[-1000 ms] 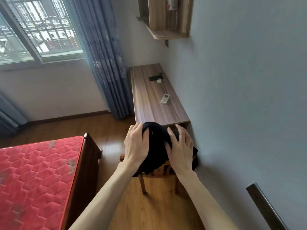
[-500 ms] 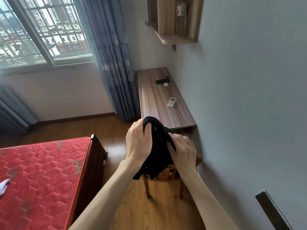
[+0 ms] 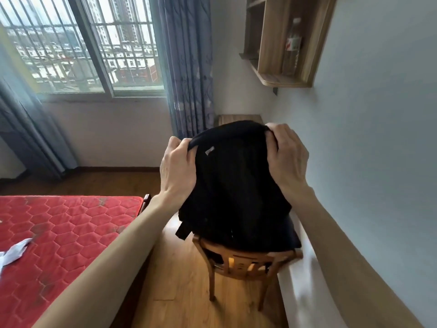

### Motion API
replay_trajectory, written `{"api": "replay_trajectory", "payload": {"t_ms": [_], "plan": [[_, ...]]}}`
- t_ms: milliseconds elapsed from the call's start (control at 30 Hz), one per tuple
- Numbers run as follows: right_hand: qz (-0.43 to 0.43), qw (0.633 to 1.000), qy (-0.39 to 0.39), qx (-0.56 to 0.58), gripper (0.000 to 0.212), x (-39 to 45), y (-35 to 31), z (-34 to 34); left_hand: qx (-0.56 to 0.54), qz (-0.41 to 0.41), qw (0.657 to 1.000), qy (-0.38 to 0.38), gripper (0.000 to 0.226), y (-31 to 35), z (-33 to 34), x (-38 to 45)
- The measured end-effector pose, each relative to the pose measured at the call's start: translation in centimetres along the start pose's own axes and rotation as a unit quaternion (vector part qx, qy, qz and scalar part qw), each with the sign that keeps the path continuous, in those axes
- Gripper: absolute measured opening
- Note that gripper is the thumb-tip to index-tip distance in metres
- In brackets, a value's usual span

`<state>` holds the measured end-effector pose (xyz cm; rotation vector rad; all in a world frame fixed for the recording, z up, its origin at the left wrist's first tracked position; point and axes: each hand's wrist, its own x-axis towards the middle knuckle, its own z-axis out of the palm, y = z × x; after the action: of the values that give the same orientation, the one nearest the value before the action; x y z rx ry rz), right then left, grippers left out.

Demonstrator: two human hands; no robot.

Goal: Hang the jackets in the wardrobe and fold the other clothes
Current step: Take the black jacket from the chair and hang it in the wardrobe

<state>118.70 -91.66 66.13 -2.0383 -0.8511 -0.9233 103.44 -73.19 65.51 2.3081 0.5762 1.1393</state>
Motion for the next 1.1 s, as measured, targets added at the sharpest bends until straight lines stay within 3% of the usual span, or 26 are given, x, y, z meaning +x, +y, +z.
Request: {"api": "replay_trajectory", "payload": {"t_ms": [233,500,833,1100], "plan": [[-0.105,0.994,0.036,0.002,0.031,10.4,-5.2,-1.7,0.024,0.036,0.995,0.093,0.032,1.7,-6.5,8.4],[-0.147,0.985,0.061,0.07,0.032,18.0,-15.6,-2.8,0.011,-0.016,0.971,0.237,0.051,2.6,-16.0,13.5],[-0.15,0.925,0.036,0.346,0.027,20.8,-30.9,-1.6,0.117,-0.006,0.936,0.333,0.059,1.8,-31.9,13.6],[-0.148,0.892,-0.026,0.426,0.024,17.0,-39.0,1.9,0.153,-0.02,0.926,0.344,0.054,-4.3,-39.4,8.6]]}}
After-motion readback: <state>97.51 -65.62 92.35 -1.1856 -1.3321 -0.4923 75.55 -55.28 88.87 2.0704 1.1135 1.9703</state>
